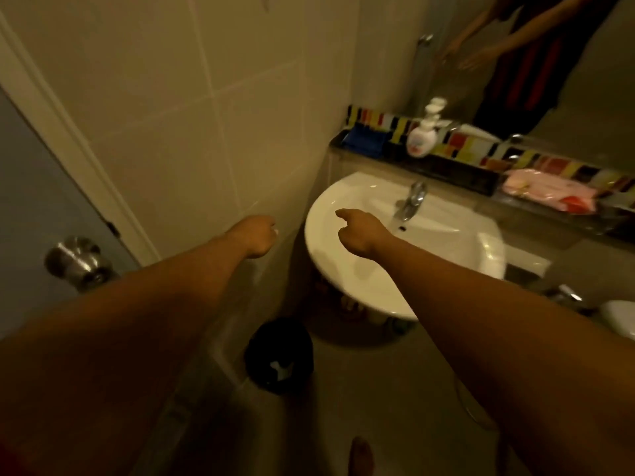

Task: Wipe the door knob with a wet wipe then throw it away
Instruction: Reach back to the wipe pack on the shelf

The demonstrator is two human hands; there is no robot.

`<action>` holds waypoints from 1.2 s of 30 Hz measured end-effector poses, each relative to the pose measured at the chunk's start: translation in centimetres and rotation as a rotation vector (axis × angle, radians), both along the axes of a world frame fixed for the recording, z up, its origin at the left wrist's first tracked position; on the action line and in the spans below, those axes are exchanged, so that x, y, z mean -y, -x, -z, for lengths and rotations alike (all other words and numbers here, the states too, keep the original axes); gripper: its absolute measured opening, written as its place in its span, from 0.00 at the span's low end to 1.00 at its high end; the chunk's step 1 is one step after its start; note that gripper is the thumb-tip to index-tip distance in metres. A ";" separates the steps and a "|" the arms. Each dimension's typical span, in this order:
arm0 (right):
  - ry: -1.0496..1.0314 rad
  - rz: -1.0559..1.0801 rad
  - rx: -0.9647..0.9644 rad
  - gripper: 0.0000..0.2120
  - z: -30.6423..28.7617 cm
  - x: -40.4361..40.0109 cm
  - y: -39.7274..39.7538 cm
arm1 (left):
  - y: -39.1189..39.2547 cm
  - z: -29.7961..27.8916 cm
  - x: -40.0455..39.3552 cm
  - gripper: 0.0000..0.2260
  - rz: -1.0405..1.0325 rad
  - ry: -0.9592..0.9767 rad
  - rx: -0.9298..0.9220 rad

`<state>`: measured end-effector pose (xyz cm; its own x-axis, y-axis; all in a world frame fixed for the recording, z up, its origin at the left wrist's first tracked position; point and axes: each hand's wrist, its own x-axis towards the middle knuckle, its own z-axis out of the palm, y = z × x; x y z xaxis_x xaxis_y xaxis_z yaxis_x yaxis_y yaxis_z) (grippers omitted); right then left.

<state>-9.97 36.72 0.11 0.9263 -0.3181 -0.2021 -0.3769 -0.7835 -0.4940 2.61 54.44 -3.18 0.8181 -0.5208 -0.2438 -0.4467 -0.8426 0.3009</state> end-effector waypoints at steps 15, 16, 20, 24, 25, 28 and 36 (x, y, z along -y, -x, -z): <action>0.225 0.389 0.096 0.25 -11.9 18.0 17.0 | 11.9 -14.3 24.6 0.21 0.436 0.083 0.220; 0.216 0.419 0.103 0.24 -12.2 19.5 18.3 | 12.6 -14.7 26.2 0.20 0.456 0.092 0.219; 0.210 0.502 0.113 0.25 -12.9 25.9 22.7 | 15.9 -15.9 32.7 0.18 0.514 0.115 0.218; 0.225 0.552 0.104 0.28 -12.9 31.9 25.7 | 19.0 -16.2 39.0 0.21 0.536 0.148 0.213; 0.227 0.554 0.100 0.29 -12.8 33.2 26.2 | 19.5 -16.1 40.5 0.21 0.534 0.166 0.205; 0.227 0.566 0.102 0.27 -12.1 36.4 27.5 | 20.7 -14.9 44.4 0.18 0.554 0.186 0.186; 0.172 0.529 0.112 0.23 -9.8 42.6 29.0 | 19.9 -11.8 51.6 0.19 0.587 0.098 0.177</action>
